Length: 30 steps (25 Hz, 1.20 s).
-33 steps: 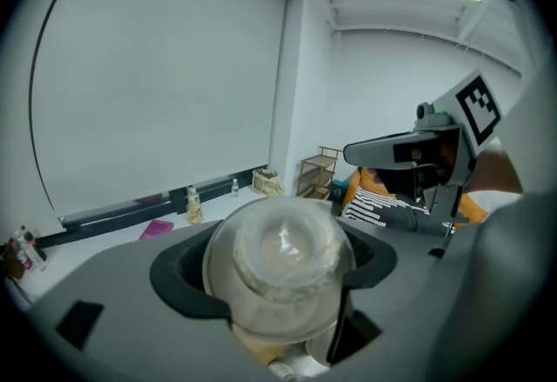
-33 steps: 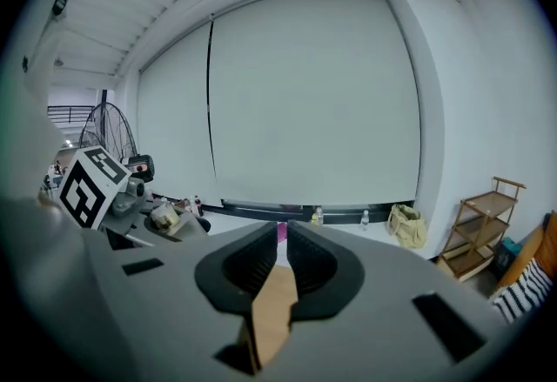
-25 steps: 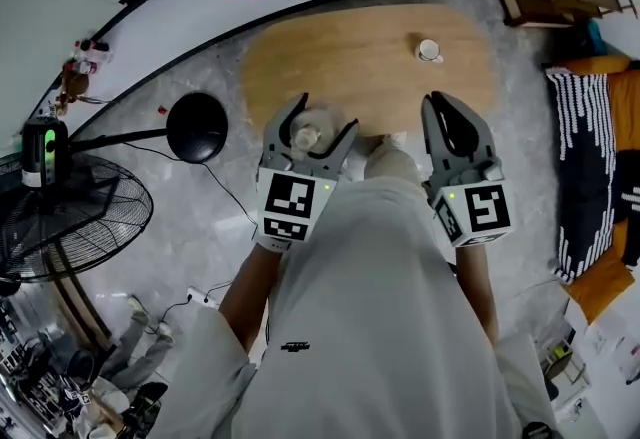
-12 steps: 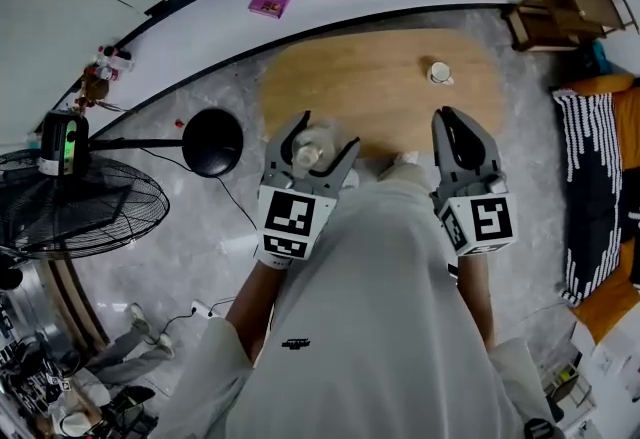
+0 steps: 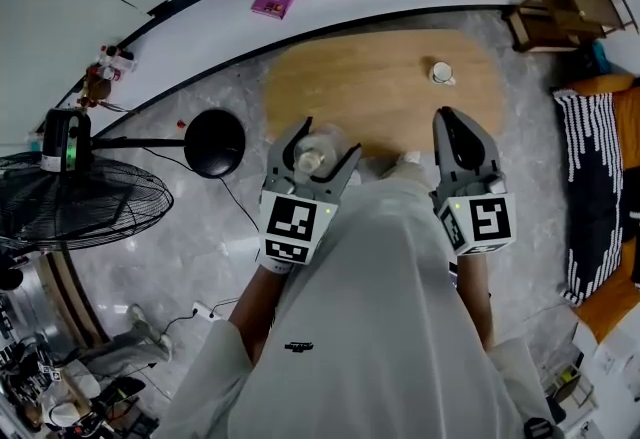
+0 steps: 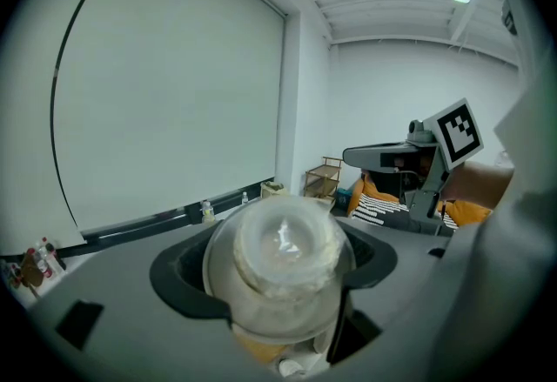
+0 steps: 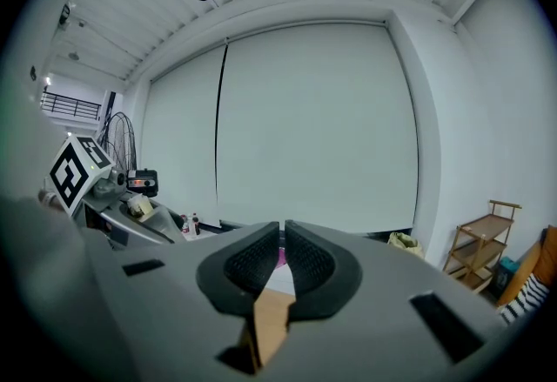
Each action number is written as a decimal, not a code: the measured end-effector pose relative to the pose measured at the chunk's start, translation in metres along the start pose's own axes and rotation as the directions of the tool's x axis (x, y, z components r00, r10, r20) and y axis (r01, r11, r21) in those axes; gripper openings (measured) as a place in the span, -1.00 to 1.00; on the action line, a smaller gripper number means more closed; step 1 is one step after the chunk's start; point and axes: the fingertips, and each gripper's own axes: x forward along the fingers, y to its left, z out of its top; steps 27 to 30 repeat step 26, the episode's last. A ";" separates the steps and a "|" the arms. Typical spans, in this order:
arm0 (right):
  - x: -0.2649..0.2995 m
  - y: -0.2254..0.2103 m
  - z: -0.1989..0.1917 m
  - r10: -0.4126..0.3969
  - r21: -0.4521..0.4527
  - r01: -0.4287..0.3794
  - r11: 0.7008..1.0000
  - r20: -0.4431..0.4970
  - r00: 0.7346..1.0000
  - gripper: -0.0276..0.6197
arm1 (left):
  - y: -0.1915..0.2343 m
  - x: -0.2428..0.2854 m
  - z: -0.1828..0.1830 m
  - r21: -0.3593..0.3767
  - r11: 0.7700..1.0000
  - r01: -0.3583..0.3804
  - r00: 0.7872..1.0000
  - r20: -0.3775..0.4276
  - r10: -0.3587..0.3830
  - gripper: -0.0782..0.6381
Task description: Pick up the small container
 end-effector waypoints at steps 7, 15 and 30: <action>0.000 0.014 -0.001 0.011 -0.031 -0.011 0.999 -0.006 1.000 -0.88 | -0.001 -0.007 -0.002 -0.002 1.000 0.005 1.000 0.006 -0.005 0.17; -0.002 0.013 -0.002 0.005 -0.035 -0.006 0.999 -0.017 1.000 -0.88 | -0.005 -0.005 -0.004 -0.007 1.000 0.018 1.000 0.000 -0.018 0.17; 0.011 0.001 -0.007 0.001 -0.040 -0.003 0.999 -0.050 0.999 -0.89 | 0.000 0.018 -0.006 -0.012 0.999 0.034 0.999 -0.026 -0.034 0.17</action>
